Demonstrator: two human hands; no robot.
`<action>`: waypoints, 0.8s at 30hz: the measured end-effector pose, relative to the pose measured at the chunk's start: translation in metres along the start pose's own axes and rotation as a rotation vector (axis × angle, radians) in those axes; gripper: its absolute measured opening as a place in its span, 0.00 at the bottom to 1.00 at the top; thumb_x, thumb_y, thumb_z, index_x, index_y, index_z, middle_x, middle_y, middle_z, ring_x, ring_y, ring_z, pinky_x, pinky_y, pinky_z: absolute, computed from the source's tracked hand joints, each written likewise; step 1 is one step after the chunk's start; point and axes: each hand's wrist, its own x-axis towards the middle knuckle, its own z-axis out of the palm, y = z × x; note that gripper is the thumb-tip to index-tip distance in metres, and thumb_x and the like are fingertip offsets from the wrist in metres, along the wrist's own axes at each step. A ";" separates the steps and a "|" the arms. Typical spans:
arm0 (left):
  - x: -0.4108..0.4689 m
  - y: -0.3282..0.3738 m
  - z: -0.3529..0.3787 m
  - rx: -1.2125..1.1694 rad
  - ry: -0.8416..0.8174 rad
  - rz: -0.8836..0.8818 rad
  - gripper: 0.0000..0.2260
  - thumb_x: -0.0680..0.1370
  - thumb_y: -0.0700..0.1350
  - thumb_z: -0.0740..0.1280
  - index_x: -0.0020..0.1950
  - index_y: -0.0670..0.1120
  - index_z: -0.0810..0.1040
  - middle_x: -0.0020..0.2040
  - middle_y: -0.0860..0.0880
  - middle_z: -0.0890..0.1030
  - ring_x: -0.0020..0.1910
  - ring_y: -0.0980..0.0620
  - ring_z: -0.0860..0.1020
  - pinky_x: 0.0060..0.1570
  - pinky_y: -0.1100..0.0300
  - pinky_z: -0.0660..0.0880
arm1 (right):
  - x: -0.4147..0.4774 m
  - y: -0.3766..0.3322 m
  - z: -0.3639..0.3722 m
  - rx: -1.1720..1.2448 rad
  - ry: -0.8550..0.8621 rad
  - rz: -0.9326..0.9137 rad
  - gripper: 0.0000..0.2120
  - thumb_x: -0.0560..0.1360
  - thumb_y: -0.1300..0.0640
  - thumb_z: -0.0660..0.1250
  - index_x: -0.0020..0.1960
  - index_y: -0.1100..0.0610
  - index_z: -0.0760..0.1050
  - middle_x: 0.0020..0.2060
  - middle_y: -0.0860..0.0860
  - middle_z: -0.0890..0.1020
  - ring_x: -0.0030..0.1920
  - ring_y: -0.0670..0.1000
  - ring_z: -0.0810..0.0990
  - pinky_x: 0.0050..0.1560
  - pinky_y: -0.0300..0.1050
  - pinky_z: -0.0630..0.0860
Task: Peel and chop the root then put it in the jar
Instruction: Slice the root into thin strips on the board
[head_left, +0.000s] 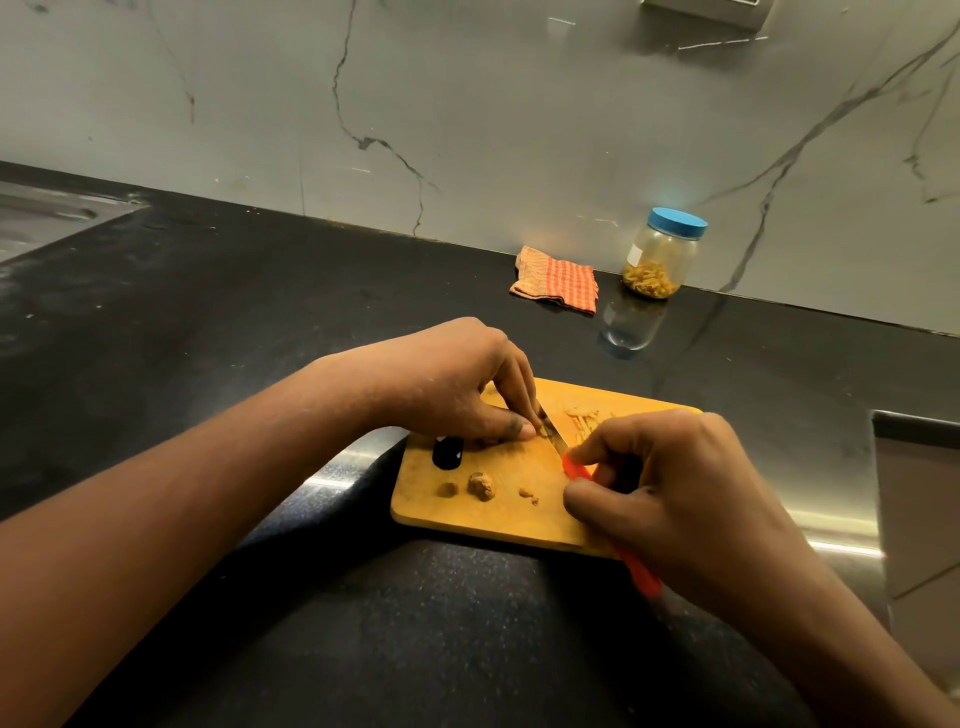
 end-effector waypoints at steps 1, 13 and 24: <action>0.000 0.000 0.000 -0.001 0.002 0.002 0.10 0.77 0.51 0.69 0.56 0.53 0.84 0.57 0.60 0.79 0.58 0.59 0.75 0.49 0.69 0.70 | -0.003 0.000 -0.001 0.004 -0.001 0.001 0.07 0.68 0.51 0.72 0.46 0.50 0.82 0.32 0.45 0.79 0.40 0.42 0.78 0.38 0.32 0.76; -0.003 -0.001 0.000 0.053 0.007 0.044 0.10 0.78 0.51 0.68 0.57 0.53 0.84 0.58 0.61 0.79 0.58 0.61 0.75 0.48 0.72 0.69 | -0.019 0.000 -0.010 0.043 0.063 -0.003 0.07 0.63 0.52 0.74 0.40 0.51 0.83 0.28 0.43 0.81 0.34 0.41 0.80 0.29 0.26 0.71; -0.004 -0.002 -0.002 0.069 -0.011 0.064 0.10 0.77 0.51 0.69 0.57 0.55 0.84 0.59 0.62 0.79 0.58 0.61 0.75 0.54 0.66 0.73 | -0.018 0.001 -0.004 0.049 0.039 -0.013 0.10 0.63 0.47 0.71 0.42 0.50 0.83 0.30 0.43 0.81 0.35 0.42 0.81 0.32 0.32 0.77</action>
